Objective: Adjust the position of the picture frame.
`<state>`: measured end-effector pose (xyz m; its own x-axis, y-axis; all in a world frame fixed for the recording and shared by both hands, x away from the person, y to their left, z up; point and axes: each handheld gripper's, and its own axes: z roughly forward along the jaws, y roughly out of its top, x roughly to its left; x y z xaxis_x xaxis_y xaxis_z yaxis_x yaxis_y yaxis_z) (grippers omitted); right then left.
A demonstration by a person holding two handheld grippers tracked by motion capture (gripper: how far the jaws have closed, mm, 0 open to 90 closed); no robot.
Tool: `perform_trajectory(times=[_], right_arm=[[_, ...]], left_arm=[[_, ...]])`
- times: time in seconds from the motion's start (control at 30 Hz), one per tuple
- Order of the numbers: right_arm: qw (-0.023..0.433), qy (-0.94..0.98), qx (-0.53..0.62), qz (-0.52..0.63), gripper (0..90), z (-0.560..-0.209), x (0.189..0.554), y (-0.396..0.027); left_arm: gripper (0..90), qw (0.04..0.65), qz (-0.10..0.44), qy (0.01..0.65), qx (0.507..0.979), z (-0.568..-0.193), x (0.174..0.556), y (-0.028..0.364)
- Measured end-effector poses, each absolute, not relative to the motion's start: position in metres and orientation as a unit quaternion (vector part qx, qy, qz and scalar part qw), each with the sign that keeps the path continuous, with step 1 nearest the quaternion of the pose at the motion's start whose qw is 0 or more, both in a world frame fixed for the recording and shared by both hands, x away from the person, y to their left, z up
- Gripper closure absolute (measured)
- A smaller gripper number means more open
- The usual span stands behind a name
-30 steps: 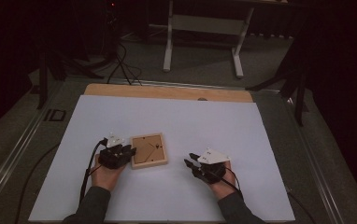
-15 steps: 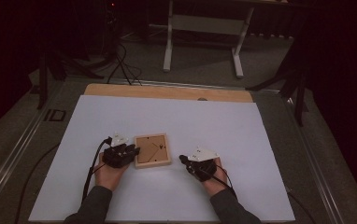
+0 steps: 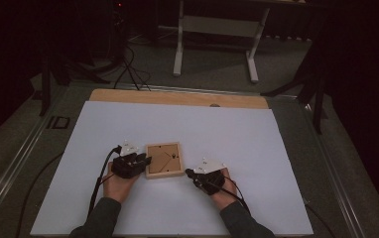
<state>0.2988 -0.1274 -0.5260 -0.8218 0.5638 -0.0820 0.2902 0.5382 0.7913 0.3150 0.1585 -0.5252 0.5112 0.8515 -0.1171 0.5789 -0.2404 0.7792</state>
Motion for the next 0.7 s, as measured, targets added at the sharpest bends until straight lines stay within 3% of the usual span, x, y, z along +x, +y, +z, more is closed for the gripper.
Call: perform_trajectory(times=[0.2, 0.4, 0.7], right_arm=[[0.162, 0.864, 0.242, 0.41, 89.5, -0.5276, 0.2991, -0.1263], [0.154, 0.868, 0.239, 0.406, 89.4, -0.5303, 0.2992, -0.1248], [0.152, 0.871, 0.24, 0.402, 89.4, -0.5329, 0.3001, -0.1246]], left_arm=[[66.8, 0.408, 0.151, 0.472, 0.766, -0.5222, 0.3131, 0.1643], [71.1, 0.41, 0.145, 0.473, 0.766, -0.5227, 0.3132, 0.163], [70.8, 0.41, 0.156, 0.47, 0.766, -0.5249, 0.3156, 0.1585]])
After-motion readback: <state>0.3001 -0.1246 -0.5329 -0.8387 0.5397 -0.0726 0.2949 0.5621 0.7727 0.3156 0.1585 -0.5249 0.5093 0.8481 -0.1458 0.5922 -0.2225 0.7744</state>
